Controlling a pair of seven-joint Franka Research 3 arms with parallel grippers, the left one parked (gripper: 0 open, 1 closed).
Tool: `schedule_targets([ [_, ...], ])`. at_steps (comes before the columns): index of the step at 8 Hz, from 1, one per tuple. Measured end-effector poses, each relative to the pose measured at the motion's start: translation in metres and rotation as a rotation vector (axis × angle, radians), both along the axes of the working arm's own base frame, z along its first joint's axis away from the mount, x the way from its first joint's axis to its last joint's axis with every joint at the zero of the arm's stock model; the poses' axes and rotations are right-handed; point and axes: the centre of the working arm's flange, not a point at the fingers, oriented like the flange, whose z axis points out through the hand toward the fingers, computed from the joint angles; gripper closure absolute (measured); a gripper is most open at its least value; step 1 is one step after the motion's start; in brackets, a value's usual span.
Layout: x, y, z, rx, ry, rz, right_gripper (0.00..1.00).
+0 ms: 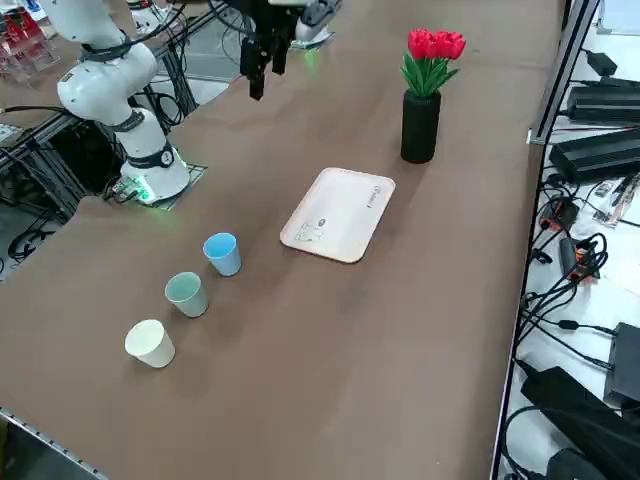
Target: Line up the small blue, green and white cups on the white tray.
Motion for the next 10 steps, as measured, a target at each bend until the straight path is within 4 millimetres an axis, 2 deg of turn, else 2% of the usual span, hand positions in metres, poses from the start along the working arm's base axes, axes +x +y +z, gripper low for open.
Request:
schedule_targets([
  [2, -0.006, -0.006, -0.018, -0.006, -0.007, -0.010, 0.00],
  [3, -0.016, -0.014, -0.037, -0.015, -0.041, -0.023, 0.00],
  [7, -0.085, -0.060, -0.146, -0.027, -0.140, -0.041, 0.00],
  [9, -0.106, -0.086, -0.196, -0.027, -0.177, -0.062, 0.00],
  [10, -0.115, -0.087, -0.220, -0.029, -0.195, -0.061, 0.00],
])
